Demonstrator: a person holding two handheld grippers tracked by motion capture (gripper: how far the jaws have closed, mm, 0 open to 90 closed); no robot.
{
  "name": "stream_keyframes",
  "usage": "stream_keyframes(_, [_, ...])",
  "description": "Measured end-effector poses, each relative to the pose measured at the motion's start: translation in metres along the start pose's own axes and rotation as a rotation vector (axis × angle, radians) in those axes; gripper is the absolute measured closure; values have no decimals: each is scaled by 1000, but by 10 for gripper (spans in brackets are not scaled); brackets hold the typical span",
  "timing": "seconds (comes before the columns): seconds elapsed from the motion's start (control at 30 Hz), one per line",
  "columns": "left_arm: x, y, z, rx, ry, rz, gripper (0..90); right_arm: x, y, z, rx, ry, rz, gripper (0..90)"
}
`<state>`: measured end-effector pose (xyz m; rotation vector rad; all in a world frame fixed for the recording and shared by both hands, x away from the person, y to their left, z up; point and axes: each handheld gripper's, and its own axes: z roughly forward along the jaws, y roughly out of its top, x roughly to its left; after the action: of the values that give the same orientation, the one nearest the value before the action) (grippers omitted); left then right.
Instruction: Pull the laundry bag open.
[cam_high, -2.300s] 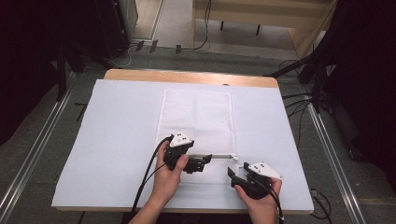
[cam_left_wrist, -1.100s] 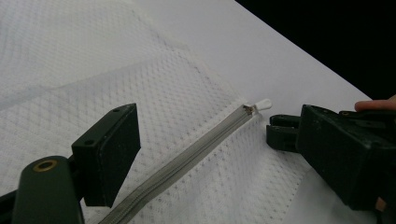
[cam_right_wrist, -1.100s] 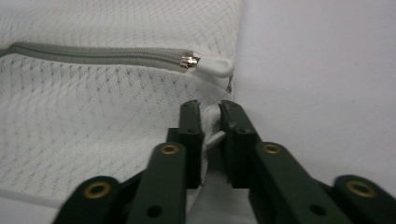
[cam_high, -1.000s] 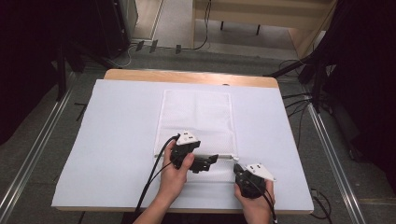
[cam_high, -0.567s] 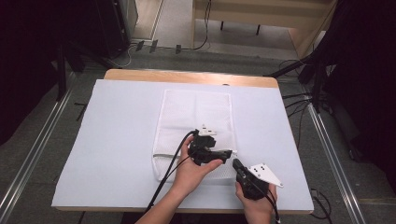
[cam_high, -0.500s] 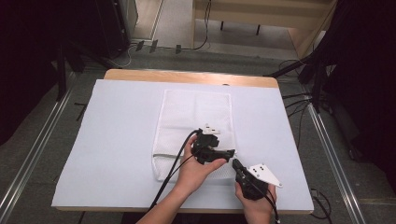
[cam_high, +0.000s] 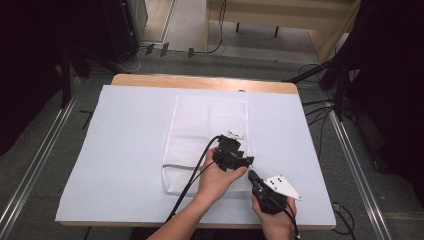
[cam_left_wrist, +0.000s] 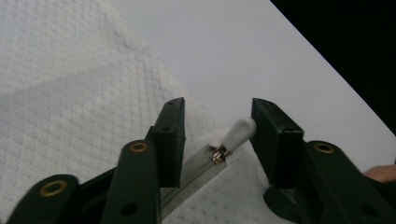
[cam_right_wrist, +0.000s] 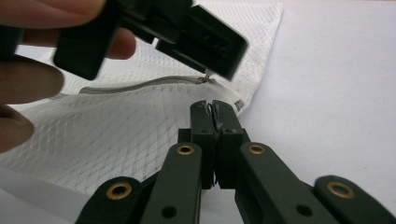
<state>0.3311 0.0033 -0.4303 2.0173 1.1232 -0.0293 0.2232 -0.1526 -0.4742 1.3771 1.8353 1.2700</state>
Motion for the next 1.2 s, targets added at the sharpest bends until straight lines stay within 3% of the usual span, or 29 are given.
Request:
stream_keyframes(0.17, [9,-5,-5,-8,-48,-27,701,1,1,0,1,-3,-5,900])
stream_keyframes(0.57, [18,-7,-14,-29,-100,-65,833,2,-1,1,8,-19,-45,900])
stream_keyframes(0.93, [18,-8,-10,-10,-120,-76,846,4,0,1,4,-27,-69,900])
stream_keyframes(1.2, [20,-10,-12,-15,-143,-80,883,2,1,0,3,-35,-54,900])
